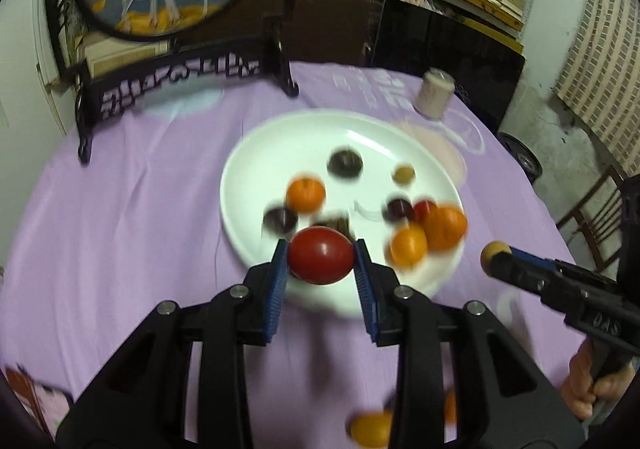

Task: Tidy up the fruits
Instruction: 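Release the tomato and yellow fruit onto the plate with both tools, then grasp a yellow orange with the left tool while the right tool grasps a mandarin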

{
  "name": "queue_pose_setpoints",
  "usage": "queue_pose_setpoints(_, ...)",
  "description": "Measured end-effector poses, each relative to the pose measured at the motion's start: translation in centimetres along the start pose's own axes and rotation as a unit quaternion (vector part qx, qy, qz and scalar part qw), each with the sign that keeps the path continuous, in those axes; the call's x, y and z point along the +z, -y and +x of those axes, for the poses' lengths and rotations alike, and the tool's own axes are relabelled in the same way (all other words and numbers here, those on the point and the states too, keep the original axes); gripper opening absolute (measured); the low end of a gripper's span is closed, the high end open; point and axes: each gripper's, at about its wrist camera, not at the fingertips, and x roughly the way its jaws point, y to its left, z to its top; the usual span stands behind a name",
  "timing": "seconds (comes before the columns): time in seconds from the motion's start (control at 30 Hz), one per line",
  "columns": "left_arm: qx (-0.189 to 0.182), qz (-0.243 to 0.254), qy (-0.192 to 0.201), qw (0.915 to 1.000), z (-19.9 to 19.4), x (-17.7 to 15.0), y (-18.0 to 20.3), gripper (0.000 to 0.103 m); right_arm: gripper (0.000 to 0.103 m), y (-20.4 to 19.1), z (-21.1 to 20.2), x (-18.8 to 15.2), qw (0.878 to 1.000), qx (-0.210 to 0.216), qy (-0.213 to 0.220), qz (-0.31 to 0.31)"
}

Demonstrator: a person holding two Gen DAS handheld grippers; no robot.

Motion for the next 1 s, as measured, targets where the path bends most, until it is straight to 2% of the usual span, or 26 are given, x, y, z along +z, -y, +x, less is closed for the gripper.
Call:
queue_pose_setpoints(0.13,-0.016,-0.009,-0.02,0.9996,4.0,2.6,0.4,0.033,0.023,0.5,2.9,3.3,1.0,-0.019,-0.002,0.006)
queue_pose_setpoints(0.27,-0.016,0.0,-0.049,0.9987,7.9,3.0,1.0,0.033,0.023,2.5,6.4,5.8,0.998,-0.051,-0.007,0.024)
queue_pose_setpoints(0.4,-0.026,0.007,-0.057,0.998,10.0,3.0,1.4,0.034,0.024,3.7,9.2,6.8,0.998,-0.05,-0.028,0.033)
queue_pose_setpoints(0.43,-0.031,0.01,-0.051,0.9982,10.0,3.0,1.6,0.036,0.025,3.9,9.7,6.8,0.998,-0.052,-0.031,0.035)
queue_pose_setpoints(0.5,-0.031,0.016,-0.046,0.9983,9.9,2.9,2.0,0.048,0.027,4.3,10.0,6.6,0.997,-0.053,-0.038,0.042)
queue_pose_setpoints(0.67,-0.032,0.007,-0.037,0.9988,8.9,3.0,1.7,0.052,0.027,4.8,8.7,6.6,0.997,-0.037,-0.025,0.064)
queue_pose_setpoints(0.83,-0.012,0.0,-0.024,0.9997,6.9,2.4,0.9,0.06,0.028,3.6,6.5,5.9,0.998,-0.035,-0.014,0.056)
queue_pose_setpoints(0.87,-0.005,0.003,-0.018,0.9998,6.3,2.1,0.8,0.061,0.03,3.2,5.9,5.3,0.998,-0.033,-0.012,0.051)
queue_pose_setpoints(0.93,-0.002,0.003,-0.011,0.9999,5.3,1.4,0.5,0.063,0.042,2.8,5.1,4.6,0.998,-0.035,-0.008,0.046)
queue_pose_setpoints(1.0,0.002,0.001,-0.006,1.0,4.2,0.2,0.0,0.068,0.045,2.1,4.0,3.7,0.998,-0.042,0.004,0.036)
